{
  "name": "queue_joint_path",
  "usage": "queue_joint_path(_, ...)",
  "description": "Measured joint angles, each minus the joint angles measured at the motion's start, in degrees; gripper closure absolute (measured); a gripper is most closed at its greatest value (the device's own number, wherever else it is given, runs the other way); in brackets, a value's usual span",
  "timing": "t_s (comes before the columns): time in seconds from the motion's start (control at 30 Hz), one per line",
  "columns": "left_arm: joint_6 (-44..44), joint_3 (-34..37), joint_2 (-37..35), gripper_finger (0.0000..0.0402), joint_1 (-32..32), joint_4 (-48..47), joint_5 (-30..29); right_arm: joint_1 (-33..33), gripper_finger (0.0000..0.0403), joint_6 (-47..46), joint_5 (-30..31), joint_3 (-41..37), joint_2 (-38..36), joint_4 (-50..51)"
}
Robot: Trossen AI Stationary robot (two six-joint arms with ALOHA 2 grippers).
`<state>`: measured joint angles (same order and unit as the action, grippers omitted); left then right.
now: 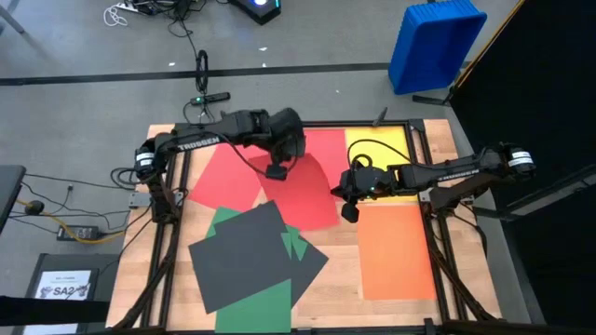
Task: Organize paper
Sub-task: Stack the pink colored paper on top of the pink colored paper
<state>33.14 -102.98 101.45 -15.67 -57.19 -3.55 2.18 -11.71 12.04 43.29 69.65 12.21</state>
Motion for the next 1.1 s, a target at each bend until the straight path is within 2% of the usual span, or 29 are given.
queue_joint_path(0.3,9.4,0.0,0.2,0.0401,-7.5,4.5,1.9,-1.9,0.0402,2.9,2.1,0.0,-0.8,1.6)
queue_joint_path(0.57,14.7,0.0,0.9,0.0401,-12.2,4.9,7.1,-4.3,0.0400,4.4,2.1,0.0,-0.8,1.6)
queue_joint_path(0.77,16.4,-2.0,3.8,0.0401,-14.5,-0.2,14.0,-6.6,0.0402,5.0,1.9,0.0,-0.8,1.5)
queue_joint_path(0.93,19.3,-7.7,8.4,0.0402,-15.1,-6.9,14.8,-10.2,0.0392,5.3,1.5,0.0,-0.8,1.4)
queue_joint_path(1.0,20.2,-10.2,9.9,0.0401,-15.1,-8.5,15.7,-13.3,0.0381,5.3,-1.2,0.0,-0.8,1.4)
queue_joint_path(1.1,20.8,-13.5,11.7,0.0402,-15.1,-9.9,16.4,-20.0,0.0360,5.6,-8.5,0.0,-0.8,-0.4)
